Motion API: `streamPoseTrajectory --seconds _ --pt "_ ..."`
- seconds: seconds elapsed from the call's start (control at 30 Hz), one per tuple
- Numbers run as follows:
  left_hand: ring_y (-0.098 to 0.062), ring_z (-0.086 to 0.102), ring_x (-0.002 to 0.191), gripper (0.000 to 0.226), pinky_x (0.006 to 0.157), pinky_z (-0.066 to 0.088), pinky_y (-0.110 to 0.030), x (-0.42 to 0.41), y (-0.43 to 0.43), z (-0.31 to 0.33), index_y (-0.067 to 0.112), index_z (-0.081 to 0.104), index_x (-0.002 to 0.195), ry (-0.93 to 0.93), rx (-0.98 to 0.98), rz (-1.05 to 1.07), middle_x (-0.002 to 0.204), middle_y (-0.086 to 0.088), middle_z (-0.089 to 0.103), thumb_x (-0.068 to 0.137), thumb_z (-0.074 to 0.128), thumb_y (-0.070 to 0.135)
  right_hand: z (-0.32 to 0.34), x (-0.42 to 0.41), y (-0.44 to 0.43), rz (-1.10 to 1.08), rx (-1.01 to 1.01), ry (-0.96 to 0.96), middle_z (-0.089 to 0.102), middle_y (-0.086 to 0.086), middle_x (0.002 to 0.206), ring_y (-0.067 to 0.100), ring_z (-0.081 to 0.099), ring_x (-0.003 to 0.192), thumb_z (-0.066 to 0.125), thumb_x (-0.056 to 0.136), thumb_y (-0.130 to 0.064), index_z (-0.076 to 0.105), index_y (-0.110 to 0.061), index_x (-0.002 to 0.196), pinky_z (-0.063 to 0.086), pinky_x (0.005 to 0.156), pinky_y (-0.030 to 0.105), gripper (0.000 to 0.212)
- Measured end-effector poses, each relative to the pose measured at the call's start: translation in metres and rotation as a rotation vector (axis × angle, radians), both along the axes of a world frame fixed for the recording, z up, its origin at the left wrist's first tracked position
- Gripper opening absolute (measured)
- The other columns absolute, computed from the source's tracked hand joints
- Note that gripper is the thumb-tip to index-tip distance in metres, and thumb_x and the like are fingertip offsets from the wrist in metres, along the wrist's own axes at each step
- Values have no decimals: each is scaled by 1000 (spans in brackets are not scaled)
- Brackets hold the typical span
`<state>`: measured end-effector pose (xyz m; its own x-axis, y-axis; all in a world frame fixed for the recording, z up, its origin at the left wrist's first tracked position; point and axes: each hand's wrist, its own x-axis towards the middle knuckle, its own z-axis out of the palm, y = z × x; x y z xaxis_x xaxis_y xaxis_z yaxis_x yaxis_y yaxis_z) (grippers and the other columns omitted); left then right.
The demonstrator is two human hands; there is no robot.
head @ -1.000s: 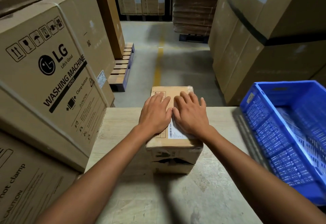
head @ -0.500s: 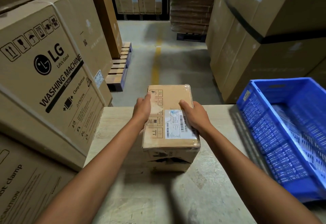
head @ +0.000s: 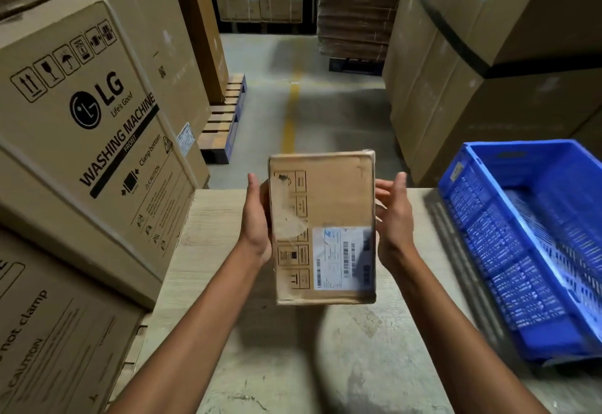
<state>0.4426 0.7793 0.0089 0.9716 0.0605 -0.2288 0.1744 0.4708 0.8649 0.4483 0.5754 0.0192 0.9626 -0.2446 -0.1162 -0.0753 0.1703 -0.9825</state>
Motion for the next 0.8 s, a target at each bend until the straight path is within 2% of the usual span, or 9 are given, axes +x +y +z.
streamPoseTrajectory --seconds 0.07,0.13,0.23,0.3,0.43,0.53,0.6,0.7,0.8 --pt "-34 64 117 82 93 53 -50 -1 3 -12 14 57 136 37 -57 71 126 -17 67 92 29 77 -4 -1 -3 -45 69 78 71 2 92 21 66 94 30 102 -63 63 -13 87 49 80 34 61" --pt "-32 65 117 83 93 53 -48 -5 3 -26 15 51 142 115 -71 106 127 -14 67 90 35 77 -19 -7 -5 -21 25 164 70 5 92 22 64 95 28 101 -64 60 -12 85 46 77 36 63" --pt "-28 70 104 71 81 55 -40 -23 -7 -41 12 58 129 196 -60 60 113 -12 73 98 28 67 -47 -20 -11 -15 -21 278 69 8 90 23 62 91 26 102 -64 57 -11 82 45 74 36 64" --pt "-28 69 99 68 83 55 -40 -34 -17 -51 11 63 120 225 -52 11 107 -13 72 100 24 64 -63 -27 -17 -7 -44 338 68 8 83 22 61 82 27 104 -60 55 -11 77 46 72 36 63" --pt "-26 70 89 67 82 55 -39 -38 -23 -63 11 66 114 254 -3 -11 100 -12 73 102 23 60 -85 -33 -22 26 -133 421 74 14 97 28 69 92 27 107 -54 65 -7 93 54 82 41 62" --pt "-28 64 96 63 86 51 -41 -26 -20 -61 11 64 113 323 94 25 106 -13 68 103 25 59 -80 -25 -23 47 -182 427 73 13 100 28 68 96 25 108 -50 63 -14 85 52 85 41 57" --pt "-28 61 102 63 92 48 -44 -11 -13 -61 8 60 119 380 149 60 110 -13 66 103 28 60 -71 -16 -23 72 -187 444 72 12 106 27 66 100 24 108 -51 63 -14 90 50 87 41 57" --pt "-32 51 128 67 104 38 -44 12 -5 -61 10 54 133 406 182 51 139 -17 56 101 29 63 -51 -2 -23 115 -176 431 67 6 111 21 60 101 22 108 -50 62 -13 103 44 92 42 55" --pt "-33 40 140 75 114 30 -49 33 -6 -54 15 46 144 407 178 3 152 -18 43 97 27 70 -32 12 -20 177 -149 423 61 4 125 25 55 117 19 107 -55 58 -17 127 40 104 48 59"
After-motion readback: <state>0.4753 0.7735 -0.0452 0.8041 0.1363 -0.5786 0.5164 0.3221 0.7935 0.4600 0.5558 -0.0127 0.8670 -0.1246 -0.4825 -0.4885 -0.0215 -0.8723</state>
